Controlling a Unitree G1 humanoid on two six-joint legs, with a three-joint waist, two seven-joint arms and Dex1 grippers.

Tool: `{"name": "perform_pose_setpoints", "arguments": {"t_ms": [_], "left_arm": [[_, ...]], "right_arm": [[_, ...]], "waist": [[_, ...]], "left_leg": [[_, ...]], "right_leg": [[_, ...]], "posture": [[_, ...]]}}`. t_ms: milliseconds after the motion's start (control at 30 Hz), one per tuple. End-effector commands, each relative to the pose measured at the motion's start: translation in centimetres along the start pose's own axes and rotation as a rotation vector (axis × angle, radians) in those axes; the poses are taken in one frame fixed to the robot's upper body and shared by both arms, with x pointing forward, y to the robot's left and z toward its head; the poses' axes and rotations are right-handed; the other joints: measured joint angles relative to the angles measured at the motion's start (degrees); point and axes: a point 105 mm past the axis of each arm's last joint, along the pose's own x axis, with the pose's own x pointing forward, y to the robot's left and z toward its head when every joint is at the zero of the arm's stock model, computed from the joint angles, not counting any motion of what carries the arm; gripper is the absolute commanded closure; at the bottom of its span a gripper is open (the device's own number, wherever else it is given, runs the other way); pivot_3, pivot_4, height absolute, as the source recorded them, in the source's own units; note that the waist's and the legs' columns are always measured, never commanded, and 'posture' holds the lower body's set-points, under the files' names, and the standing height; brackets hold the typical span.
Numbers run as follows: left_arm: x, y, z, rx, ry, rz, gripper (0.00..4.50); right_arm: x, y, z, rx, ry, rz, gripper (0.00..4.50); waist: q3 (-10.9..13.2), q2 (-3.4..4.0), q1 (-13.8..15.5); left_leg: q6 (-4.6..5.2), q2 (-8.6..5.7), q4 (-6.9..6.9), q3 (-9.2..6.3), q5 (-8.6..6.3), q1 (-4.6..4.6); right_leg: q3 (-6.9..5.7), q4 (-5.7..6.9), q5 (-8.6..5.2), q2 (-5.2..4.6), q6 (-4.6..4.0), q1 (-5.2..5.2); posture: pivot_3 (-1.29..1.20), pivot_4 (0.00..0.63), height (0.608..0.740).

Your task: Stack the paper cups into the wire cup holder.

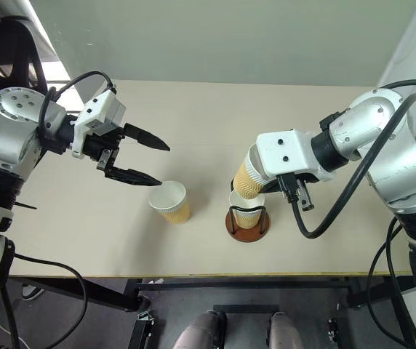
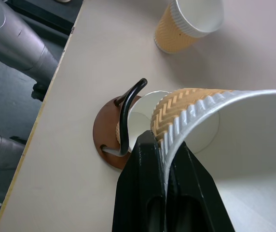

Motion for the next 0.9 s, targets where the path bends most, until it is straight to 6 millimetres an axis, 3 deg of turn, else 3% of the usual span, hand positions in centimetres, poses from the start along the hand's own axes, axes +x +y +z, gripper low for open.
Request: {"name": "perform_pose_setpoints", "arguments": {"t_ms": [33, 767, 900], "left_arm": [[-1.0, -0.2, 1.1, 0.045, -0.020, 0.002, 0.00], [-1.0, -0.2, 1.5, 0.056, -0.027, 0.004, 0.00], [-1.0, -0.2, 1.5, 0.058, -0.025, 0.005, 0.00]], "right_arm": [[0.1, 0.3, 0.4, -0.041, 0.007, 0.008, 4.47], [2.4, 0.6, -1.7, -0.098, 0.074, 0.047, 4.47], [2.5, 0.0, -0.7, -0.073, 0.017, 0.024, 3.60]], "waist": [[0.0, 0.00, 0.0], [0.0, -0.01, 0.0], [0.0, -0.02, -0.1]], "left_leg": [[0.00, 0.00, 0.00, 0.00, 0.00, 0.00], [-0.05, 0.00, 0.04, 0.00, 0.14, 0.01], [-0.05, 0.00, 0.03, 0.00, 0.14, 0.01]], "right_leg": [[0.01, 0.01, 0.00, 0.00, 0.00, 0.00], [0.02, 0.34, -0.01, -0.01, -0.04, -0.12], [0.02, 0.34, 0.00, -0.01, -0.05, -0.13]], "posture": [[0.00, 0.150, 0.740], [0.00, 0.150, 0.740], [0.00, 0.150, 0.740]]}}
